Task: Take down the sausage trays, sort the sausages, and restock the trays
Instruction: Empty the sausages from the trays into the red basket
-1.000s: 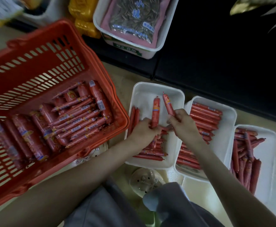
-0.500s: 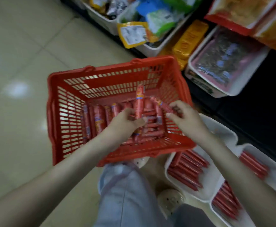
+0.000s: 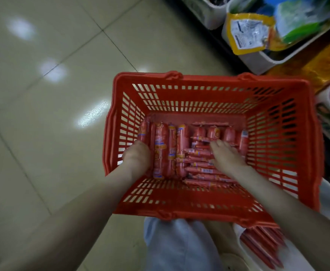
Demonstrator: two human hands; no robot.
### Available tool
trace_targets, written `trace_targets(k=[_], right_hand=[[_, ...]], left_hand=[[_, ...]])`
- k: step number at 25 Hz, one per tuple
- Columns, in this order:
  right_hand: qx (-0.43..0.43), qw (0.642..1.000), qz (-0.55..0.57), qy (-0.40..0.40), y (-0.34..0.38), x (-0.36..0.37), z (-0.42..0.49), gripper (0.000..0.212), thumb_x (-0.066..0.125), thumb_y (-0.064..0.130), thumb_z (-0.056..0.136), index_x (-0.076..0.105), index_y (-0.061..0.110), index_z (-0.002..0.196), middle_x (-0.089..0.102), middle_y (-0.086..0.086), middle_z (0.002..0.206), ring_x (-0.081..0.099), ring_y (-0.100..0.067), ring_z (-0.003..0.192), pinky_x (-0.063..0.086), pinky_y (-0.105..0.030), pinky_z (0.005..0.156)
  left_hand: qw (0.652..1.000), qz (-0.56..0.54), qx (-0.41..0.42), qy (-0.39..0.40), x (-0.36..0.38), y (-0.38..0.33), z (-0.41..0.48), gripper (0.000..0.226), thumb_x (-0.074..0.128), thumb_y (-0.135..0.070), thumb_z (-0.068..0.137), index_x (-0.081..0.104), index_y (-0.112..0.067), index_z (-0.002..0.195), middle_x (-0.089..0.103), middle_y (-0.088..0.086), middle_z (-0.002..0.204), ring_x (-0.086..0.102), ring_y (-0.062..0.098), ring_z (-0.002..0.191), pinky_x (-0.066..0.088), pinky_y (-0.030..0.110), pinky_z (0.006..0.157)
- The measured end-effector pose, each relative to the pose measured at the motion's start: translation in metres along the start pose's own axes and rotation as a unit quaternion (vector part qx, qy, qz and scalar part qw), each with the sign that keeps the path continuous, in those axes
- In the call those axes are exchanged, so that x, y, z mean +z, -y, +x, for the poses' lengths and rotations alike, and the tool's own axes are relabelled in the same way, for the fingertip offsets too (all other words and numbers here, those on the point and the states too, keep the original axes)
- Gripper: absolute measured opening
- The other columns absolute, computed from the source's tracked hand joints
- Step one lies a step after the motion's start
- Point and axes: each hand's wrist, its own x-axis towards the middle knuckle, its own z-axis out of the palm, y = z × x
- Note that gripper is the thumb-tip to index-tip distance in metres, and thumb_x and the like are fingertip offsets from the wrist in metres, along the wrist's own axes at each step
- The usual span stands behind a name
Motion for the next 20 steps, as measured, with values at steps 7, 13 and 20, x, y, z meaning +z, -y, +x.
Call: trace_targets(k=[7, 13, 20], right_hand=[[-0.011, 0.996, -0.081, -0.023, -0.012, 0.011, -0.005, 0.067, 0.048, 0.003, 0.09, 0.018, 0.017, 0.149, 0.032, -0.004, 0.145, 0.027, -0.023, 0.135, 0.024, -0.035, 0.108], [-0.008, 0.99, -0.142, -0.002, -0.024, 0.011, -0.008, 0.08, 0.046, 0.011, 0.093, -0.008, 0.019, 0.151, 0.004, -0.002, 0.158, 0.01, -0.024, 0.142, 0.006, -0.042, 0.118], [-0.015, 0.975, -0.058, -0.216, -0.067, -0.016, -0.069, 0.061, 0.056, 0.017, 0.085, 0.038, 0.009, 0.142, 0.041, -0.012, 0.145, 0.036, -0.028, 0.131, 0.019, -0.038, 0.108]], left_hand=[[0.976, 0.139, 0.091, -0.141, -0.006, -0.035, -0.012, 0.046, 0.039, -0.013, 0.098, 0.024, 0.004, 0.138, 0.045, 0.018, 0.129, 0.055, 0.025, 0.112, 0.051, 0.03, 0.08], [0.953, 0.124, 0.249, -0.122, 0.003, -0.088, -0.012, 0.067, 0.037, -0.03, 0.1, 0.0, -0.006, 0.151, 0.005, 0.016, 0.158, 0.01, 0.031, 0.145, 0.011, 0.042, 0.119], [0.943, 0.0, 0.303, -0.135, -0.002, -0.164, -0.048, 0.058, 0.036, -0.029, 0.098, 0.02, -0.003, 0.148, 0.029, 0.019, 0.15, 0.033, 0.031, 0.135, 0.027, 0.038, 0.11]])
